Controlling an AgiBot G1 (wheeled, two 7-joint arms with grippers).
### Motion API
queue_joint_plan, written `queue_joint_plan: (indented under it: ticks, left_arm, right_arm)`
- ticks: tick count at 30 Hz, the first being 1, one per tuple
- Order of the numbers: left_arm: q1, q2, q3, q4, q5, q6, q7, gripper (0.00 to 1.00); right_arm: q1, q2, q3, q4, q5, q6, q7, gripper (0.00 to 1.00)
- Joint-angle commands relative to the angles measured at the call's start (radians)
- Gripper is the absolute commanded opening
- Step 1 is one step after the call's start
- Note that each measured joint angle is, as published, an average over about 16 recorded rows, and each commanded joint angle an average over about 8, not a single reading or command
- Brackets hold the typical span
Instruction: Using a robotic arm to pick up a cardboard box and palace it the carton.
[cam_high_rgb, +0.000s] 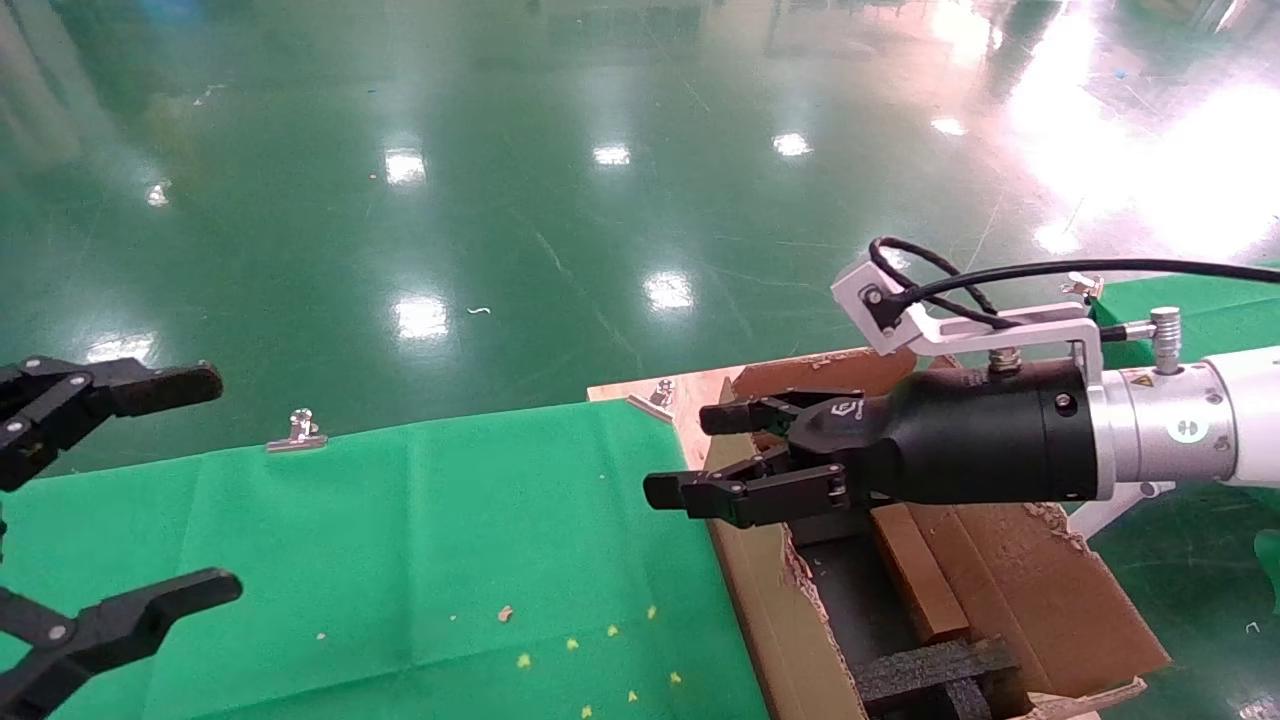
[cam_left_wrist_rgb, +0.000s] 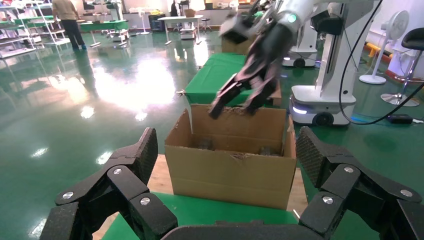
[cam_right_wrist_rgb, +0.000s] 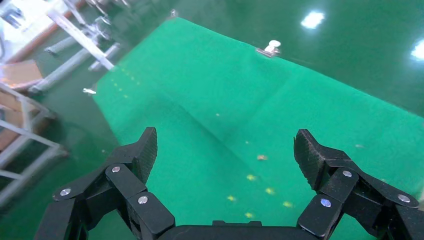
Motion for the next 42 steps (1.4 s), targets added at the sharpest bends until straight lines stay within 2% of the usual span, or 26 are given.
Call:
queue_joint_plan:
  ticks: [1,29,42]
  left_arm:
    - [0.000,0.000,0.000,0.000,0.000,0.000,0.000,1.00]
    - [0.000,0.000,0.000,0.000,0.000,0.000,0.000,1.00]
    - [0.000,0.000,0.000,0.000,0.000,0.000,0.000,1.00]
  right_arm:
    - [0.001,-0.002,0.000,-0.002,-0.017,0.010,0.002,1.00]
    - [-0.370,-0.152,0.615,-0.018,-0.113,-0.207,-0.193,1.00]
    - [-0.520,-0.213,0.864,-0.025,-0.155,-0.294,-0.273,1.00]
